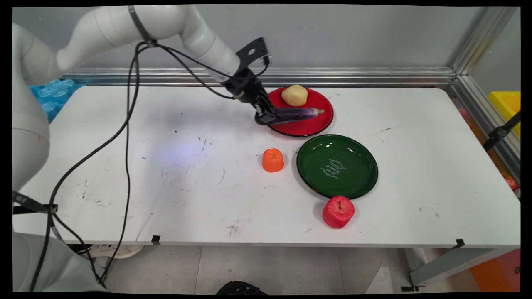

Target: Place the picked object on the table

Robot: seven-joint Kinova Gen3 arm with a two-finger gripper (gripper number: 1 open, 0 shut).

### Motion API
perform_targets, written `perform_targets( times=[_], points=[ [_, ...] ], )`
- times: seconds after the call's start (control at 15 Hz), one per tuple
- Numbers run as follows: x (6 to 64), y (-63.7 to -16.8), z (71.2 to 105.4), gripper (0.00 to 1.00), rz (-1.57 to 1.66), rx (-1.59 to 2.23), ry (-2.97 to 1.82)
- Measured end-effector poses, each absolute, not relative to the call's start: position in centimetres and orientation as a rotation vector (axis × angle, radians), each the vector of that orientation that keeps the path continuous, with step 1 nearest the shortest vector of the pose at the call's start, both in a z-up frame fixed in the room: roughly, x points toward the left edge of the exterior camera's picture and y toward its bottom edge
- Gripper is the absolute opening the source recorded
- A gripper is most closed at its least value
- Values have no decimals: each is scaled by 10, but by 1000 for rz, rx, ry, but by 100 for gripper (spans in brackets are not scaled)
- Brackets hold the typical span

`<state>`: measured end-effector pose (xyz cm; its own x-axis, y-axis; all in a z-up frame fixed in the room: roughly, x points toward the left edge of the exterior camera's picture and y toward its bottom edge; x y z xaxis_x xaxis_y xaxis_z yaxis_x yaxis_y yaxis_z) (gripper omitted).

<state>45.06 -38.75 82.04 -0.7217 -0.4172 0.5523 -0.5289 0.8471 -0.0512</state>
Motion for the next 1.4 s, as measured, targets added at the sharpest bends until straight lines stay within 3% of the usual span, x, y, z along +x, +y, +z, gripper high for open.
perform_targets(
  times=[0.53,1.4],
  points=[
    [479,-332,827,0,265,702,-2532],
    [489,-318,801,0,295,680,-2516]
  ],
)
